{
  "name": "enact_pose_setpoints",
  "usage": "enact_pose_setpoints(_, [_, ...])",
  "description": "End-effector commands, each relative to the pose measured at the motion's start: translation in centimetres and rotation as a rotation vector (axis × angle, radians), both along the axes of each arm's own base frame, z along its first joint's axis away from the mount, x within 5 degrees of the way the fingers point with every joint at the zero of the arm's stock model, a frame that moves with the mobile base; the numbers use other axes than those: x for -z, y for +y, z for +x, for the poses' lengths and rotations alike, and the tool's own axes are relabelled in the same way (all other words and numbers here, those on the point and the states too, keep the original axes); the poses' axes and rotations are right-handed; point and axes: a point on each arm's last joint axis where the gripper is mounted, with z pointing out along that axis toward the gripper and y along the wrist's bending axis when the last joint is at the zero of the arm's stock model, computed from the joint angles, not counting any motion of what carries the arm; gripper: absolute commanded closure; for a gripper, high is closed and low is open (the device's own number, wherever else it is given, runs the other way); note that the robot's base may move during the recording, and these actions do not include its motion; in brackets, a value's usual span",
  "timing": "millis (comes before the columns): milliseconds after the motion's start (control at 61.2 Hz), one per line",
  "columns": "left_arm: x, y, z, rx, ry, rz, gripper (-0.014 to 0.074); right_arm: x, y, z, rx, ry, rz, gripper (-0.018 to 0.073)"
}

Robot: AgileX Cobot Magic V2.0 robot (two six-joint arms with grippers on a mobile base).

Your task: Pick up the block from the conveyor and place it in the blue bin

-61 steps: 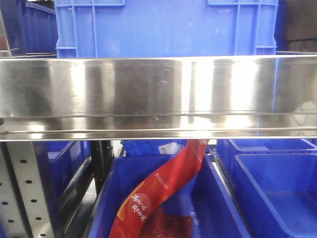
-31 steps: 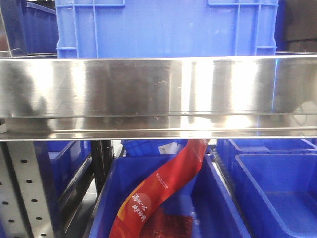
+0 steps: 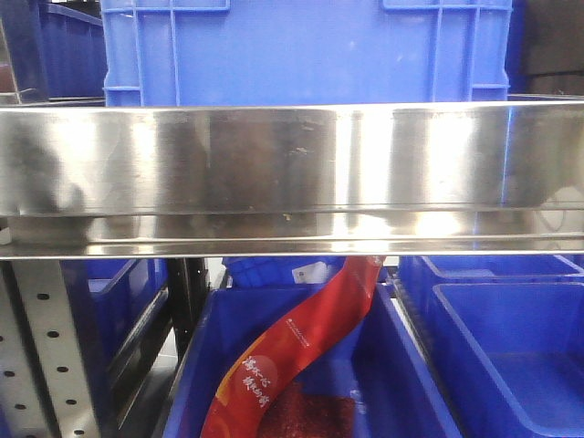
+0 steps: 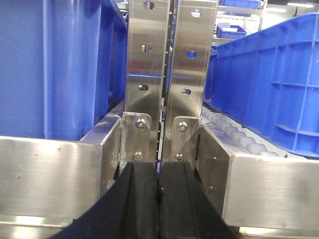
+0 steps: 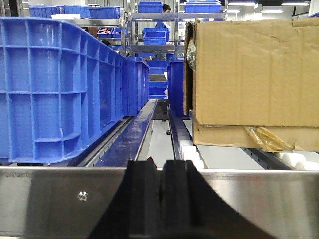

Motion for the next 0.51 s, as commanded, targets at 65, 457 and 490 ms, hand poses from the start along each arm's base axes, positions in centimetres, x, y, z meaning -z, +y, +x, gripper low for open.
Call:
enact_pose_setpoints(65, [-0.24,0.00,-0.08,0.000,-0.029,-0.006,0.0707,-0.22,-0.03,-0.06,0.005,-0.025,-0.002,0.0719])
enact_pose_setpoints(457, [-0.24,0.00,-0.08,0.000,-0.029,-0.006,0.0707,-0.22,-0.03,-0.06,0.005,-0.025,-0.002,0.0719])
enact_pose_setpoints(490, [-0.24,0.00,-0.08,0.000,-0.029,-0.006,0.0707,-0.22,-0.03,-0.06,0.005,-0.025,-0.002,0.0719])
